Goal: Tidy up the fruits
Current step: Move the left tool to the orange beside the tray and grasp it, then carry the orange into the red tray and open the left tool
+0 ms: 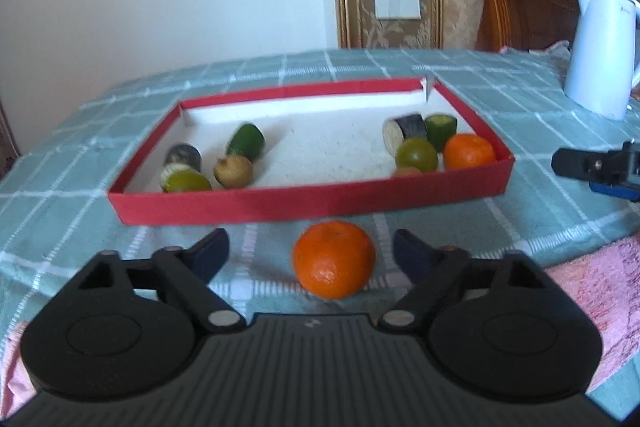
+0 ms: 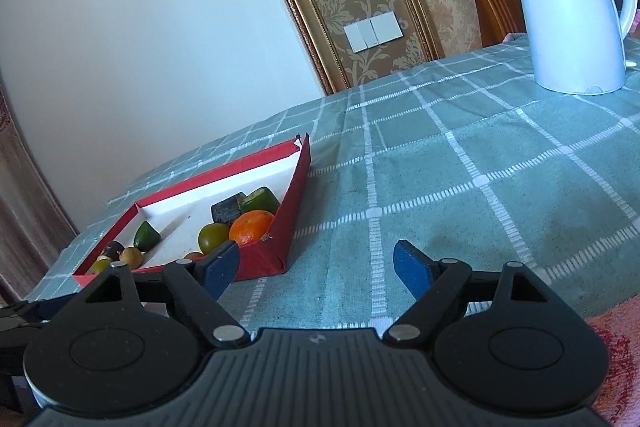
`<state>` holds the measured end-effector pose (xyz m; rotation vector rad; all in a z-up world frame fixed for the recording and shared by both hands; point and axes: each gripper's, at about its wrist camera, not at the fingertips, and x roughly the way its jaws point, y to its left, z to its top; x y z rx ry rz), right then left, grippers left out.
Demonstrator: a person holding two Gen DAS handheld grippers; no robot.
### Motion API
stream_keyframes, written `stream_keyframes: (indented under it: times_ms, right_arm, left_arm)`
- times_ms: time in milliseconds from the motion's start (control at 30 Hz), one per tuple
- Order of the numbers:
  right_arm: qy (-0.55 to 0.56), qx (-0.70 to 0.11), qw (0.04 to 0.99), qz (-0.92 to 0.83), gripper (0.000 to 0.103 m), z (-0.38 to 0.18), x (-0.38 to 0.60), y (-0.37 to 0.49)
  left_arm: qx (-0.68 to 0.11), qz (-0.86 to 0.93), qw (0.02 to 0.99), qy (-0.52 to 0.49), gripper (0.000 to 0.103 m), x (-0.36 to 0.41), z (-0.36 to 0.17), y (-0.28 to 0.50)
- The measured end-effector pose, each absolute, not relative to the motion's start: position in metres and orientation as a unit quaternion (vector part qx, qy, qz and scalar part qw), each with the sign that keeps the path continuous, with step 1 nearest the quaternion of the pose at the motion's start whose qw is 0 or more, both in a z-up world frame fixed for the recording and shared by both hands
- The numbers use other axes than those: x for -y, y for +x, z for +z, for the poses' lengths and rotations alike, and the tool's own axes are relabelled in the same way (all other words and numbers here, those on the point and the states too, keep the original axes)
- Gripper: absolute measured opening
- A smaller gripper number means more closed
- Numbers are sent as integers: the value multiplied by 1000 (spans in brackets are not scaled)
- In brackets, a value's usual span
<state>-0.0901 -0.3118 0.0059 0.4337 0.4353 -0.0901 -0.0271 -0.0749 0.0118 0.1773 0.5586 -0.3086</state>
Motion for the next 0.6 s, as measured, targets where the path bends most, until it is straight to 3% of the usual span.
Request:
stream_keyframes:
  times_ms: [67, 300, 600]
  right_arm:
    - [214, -213, 952, -44, 84, 6, 312, -90]
    - [210, -223, 951, -39, 85, 6, 311, -87]
    - [171, -283, 943, -47, 91, 4, 299, -70]
  left_arm:
    - [-282, -149, 944, 86, 76, 75, 9, -25]
    - [-288, -171, 939, 81, 40, 78, 7, -23]
    - [-278, -167, 942, 84, 40, 76, 13, -29]
